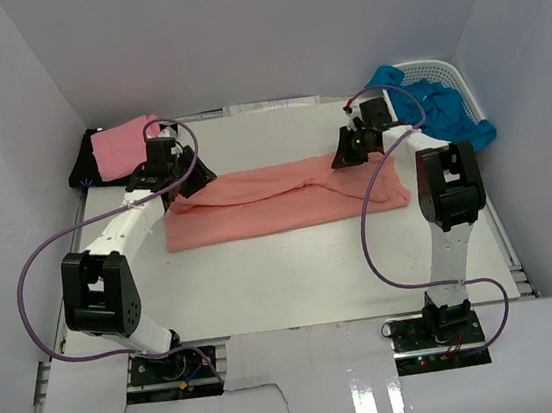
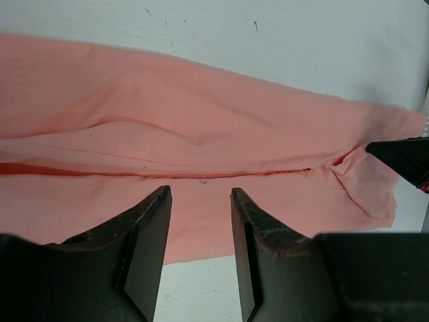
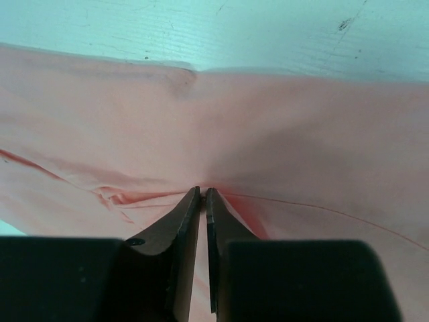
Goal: Fold and stack the t-shirts
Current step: Fold the other side of the tshirt into a rectangle
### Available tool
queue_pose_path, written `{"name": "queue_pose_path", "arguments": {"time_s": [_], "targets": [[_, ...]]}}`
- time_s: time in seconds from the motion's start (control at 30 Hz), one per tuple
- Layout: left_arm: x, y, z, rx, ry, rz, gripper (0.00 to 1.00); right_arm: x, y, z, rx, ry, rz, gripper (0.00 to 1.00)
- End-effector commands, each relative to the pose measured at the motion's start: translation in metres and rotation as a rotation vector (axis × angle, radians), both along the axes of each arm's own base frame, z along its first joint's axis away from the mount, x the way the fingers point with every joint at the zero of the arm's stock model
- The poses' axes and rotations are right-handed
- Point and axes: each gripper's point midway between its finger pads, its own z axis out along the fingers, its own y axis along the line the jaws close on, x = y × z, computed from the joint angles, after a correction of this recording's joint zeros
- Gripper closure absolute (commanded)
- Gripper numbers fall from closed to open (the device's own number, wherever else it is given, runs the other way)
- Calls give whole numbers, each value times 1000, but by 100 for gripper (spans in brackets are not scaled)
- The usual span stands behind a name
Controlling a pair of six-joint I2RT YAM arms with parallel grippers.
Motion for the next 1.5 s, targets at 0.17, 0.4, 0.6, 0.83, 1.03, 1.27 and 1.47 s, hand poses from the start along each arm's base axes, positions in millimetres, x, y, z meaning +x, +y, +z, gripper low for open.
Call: {"name": "queue_pose_path", "arguments": {"time_s": [0.17,0.4,0.6,0.83,1.03,1.27,1.47], "targets": [[-2,-1,9,-4,-31,-16,49,4,5,18,39,-40,21,92],[-3,-2,14,-15,-40,-17,49,-21,14,43,116,-48,30,92],[-6,-4,14,-25,-39,-23,49,-47,20,48,147,-28,40,92],[-10,-4,11,-34,-35,-25,49,-77,38,42,163,10,63,92],[-14,-4,10,-32,-34,-26,49,-95,53,34,178,50,75,92],[-13,-5,7,-38,-31,-24,49,-115,66,27,187,108,76,92],[-15,-5,2,-43,-20,-27,49,-131,73,22,141,158,112,78]]}}
